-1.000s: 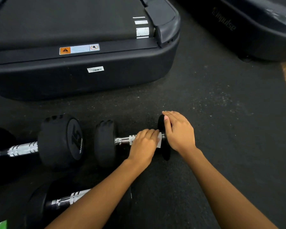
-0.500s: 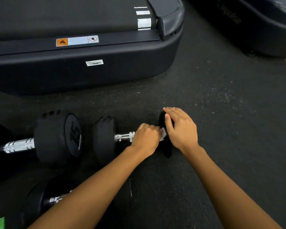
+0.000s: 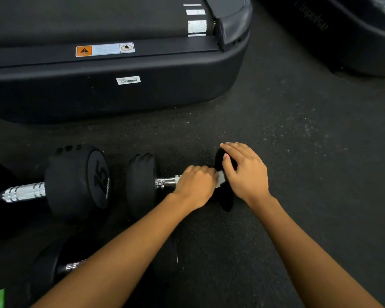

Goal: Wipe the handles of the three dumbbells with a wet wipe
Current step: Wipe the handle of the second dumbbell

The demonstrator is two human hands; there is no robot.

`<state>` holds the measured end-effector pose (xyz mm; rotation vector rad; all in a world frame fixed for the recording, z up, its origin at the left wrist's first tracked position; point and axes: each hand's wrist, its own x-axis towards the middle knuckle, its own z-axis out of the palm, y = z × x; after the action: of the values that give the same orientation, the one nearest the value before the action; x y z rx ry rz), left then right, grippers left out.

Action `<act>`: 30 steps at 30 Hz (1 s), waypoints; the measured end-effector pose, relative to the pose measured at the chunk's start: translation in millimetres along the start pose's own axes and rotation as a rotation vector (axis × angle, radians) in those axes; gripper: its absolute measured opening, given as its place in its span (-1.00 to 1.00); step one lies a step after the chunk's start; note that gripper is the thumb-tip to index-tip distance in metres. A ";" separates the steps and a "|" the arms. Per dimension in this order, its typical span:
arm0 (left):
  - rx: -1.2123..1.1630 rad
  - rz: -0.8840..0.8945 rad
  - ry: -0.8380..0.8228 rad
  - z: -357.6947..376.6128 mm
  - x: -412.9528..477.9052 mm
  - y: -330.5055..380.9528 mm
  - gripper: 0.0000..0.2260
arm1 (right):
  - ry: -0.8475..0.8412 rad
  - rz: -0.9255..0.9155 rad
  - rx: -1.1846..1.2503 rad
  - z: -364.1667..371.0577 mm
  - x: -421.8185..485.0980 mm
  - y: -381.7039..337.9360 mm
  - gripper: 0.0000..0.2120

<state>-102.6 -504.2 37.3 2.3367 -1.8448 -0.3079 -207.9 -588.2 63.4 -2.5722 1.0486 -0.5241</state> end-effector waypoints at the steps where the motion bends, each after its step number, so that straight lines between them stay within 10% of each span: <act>1: -0.014 -0.011 0.013 1.0 -2.0 -3.8 -0.68 | 0.001 0.000 0.000 -0.2 -0.7 0.0 -0.62; 8: -0.006 -0.129 -0.239 -17.1 15.1 5.1 -0.70 | -0.005 -0.003 0.011 1.4 1.6 -0.1 -0.59; 30: -0.262 -0.067 0.363 14.3 -22.8 3.6 -0.70 | 0.026 -0.010 0.020 2.1 0.0 0.2 -0.64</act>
<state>-114.7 -482.7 25.8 2.1120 -1.4644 -0.1129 -207.1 -588.1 61.5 -2.5615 1.0345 -0.5691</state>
